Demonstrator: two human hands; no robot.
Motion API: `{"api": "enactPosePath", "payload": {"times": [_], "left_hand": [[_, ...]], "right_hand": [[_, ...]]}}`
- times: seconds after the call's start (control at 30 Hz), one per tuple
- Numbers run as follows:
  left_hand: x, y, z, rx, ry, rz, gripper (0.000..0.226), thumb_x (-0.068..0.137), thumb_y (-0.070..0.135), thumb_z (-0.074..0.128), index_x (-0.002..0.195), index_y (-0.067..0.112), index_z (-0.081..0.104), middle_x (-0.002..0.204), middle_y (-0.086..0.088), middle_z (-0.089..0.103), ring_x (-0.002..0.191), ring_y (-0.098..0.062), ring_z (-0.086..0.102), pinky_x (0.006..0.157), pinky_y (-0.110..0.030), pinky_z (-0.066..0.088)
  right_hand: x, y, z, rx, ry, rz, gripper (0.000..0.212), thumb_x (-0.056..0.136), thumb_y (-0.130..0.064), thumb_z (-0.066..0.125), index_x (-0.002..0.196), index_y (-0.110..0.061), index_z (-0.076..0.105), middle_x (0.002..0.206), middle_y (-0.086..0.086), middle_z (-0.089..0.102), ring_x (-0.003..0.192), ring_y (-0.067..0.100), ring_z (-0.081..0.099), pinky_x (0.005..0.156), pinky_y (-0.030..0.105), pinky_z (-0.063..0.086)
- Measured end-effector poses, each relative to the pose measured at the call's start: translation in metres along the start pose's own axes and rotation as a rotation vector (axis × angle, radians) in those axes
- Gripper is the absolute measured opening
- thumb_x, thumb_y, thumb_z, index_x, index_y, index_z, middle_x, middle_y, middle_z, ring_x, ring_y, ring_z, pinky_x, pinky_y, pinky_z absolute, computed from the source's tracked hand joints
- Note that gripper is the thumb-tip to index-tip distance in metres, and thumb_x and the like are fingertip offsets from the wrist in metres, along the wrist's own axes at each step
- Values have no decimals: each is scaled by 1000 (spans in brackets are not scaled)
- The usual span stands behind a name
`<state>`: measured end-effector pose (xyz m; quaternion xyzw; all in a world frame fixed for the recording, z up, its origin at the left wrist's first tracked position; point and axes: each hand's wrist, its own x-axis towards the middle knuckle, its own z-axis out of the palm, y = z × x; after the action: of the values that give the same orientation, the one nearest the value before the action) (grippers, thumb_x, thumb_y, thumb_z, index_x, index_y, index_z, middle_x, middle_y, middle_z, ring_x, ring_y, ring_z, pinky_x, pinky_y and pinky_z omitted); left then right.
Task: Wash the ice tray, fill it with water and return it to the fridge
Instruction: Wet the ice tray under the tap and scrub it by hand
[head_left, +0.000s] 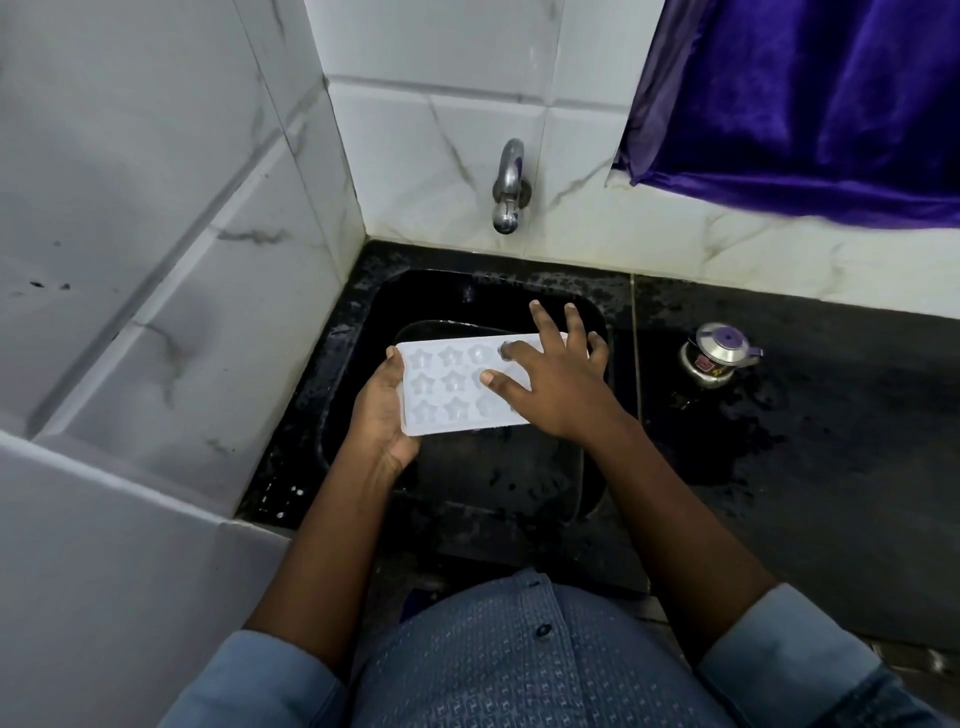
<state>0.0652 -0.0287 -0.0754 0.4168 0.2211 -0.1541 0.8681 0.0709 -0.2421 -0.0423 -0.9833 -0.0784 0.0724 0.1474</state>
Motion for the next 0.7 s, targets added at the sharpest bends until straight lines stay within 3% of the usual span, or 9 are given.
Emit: {"api": "enactPosePath", "payload": {"times": [0.23, 0.7], "left_hand": [[3, -4, 1, 11, -21, -5, 66, 106, 58, 46, 137, 2, 62, 131, -25, 70, 114, -41, 73, 82, -52, 64], [-1, -5, 12, 1, 13, -33, 60, 110, 54, 37, 128, 5, 67, 117, -20, 77, 97, -35, 79, 69, -45, 65]], "right_hand": [[-1, 1, 1, 0, 0, 3, 67, 96, -82, 29, 138, -39, 58, 176, -1, -5, 158, 32, -22, 123, 62, -4], [-4, 7, -4, 26, -15, 19, 66, 98, -79, 28, 142, -39, 56, 176, -1, -6, 158, 30, -22, 123, 60, -6]]}}
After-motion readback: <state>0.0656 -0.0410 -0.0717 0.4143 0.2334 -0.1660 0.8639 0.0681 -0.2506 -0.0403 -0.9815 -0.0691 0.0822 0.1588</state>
